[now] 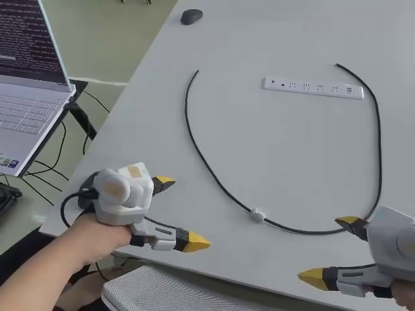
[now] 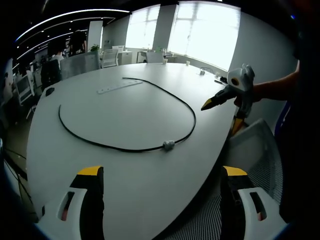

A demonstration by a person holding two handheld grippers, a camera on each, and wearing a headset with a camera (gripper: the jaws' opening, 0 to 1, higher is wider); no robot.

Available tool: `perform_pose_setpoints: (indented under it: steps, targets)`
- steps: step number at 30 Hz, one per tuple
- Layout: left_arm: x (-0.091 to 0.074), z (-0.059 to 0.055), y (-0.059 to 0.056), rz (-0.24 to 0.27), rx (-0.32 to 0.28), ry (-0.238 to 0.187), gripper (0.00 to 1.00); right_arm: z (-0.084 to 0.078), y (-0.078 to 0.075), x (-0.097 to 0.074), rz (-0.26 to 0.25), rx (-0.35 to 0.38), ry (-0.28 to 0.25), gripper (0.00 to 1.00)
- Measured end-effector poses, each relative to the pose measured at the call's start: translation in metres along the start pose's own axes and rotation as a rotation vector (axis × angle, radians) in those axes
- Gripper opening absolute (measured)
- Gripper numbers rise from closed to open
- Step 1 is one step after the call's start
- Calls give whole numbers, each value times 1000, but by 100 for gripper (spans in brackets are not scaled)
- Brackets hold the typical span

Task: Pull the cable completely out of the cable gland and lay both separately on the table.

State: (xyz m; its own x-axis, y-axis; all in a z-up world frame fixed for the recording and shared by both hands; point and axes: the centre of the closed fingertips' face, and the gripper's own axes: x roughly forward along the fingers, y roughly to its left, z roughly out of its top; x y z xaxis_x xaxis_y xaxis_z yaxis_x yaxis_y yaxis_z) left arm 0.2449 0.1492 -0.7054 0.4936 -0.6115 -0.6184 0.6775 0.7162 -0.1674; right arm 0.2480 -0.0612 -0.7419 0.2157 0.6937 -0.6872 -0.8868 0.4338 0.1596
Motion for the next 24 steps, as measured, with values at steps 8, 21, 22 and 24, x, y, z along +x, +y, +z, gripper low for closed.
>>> perform_pose_setpoints:
  steps: [8, 21, 22, 24]
  targets:
    - [-2, -1, -3, 5, 6, -1, 97, 0, 0, 1, 2, -19, 14, 86]
    - [-8, -9, 3, 23, -9, 0, 98, 22, -1, 19, 12, -41, 14, 81]
    - [-8, -9, 3, 22, -11, 0, 98, 24, -1, 21, 14, -42, 14, 80]
    - [-7, -10, 3, 21, -12, -1, 98, 27, -1, 26, 16, -49, 22, 79]
